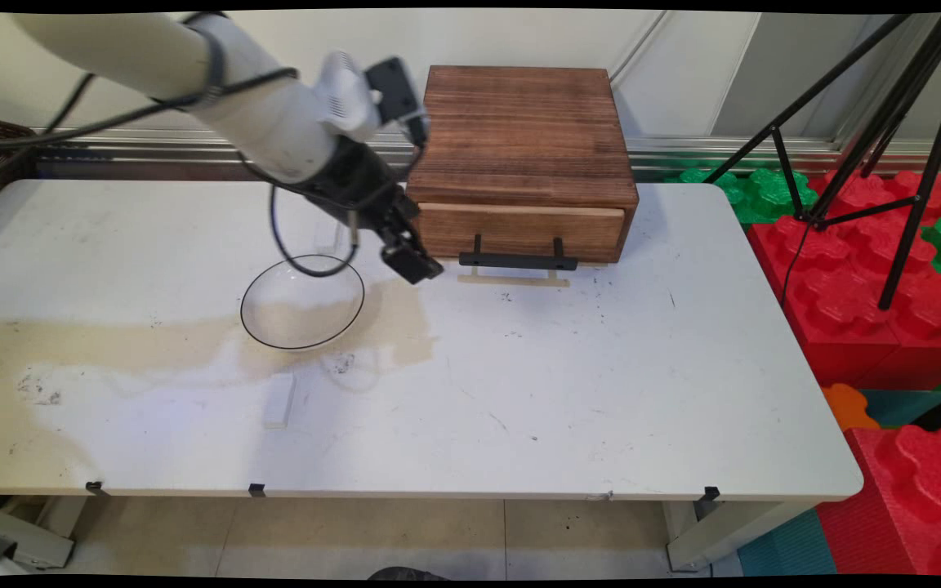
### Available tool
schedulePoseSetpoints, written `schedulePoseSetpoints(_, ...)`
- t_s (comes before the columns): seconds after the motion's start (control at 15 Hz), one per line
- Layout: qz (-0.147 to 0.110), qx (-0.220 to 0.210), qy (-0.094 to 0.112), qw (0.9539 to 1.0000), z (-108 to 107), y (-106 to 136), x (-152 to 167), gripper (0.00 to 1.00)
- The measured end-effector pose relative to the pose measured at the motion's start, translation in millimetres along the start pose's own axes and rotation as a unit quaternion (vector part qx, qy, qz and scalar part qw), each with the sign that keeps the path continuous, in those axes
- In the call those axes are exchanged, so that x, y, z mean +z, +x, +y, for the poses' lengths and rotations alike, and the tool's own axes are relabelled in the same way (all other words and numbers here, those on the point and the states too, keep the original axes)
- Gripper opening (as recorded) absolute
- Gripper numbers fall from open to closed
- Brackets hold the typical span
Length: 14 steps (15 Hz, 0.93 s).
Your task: Open the drawer
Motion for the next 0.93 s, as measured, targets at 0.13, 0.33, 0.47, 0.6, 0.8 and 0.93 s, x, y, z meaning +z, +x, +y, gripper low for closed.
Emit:
schedulePoseSetpoints(0.13, -0.006, 0.003, 0.001, 1.0000, 2, 14, 18, 1.00)
schedulePoseSetpoints(0.33, -0.012, 0.007, 0.003, 0.9999, 5, 27, 36, 1.00)
schedulePoseSetpoints(0.47, -0.017, 0.010, 0.004, 0.9998, 6, 36, 49, 1.00)
schedulePoseSetpoints(0.6, -0.023, 0.015, 0.005, 0.9996, 7, 46, 67, 1.00)
schedulePoseSetpoints(0.8, -0.030, 0.027, 0.006, 0.9992, 6, 61, 96, 1.00)
schedulePoseSetpoints(0.93, -0.032, 0.033, 0.008, 0.9989, 5, 68, 113, 1.00)
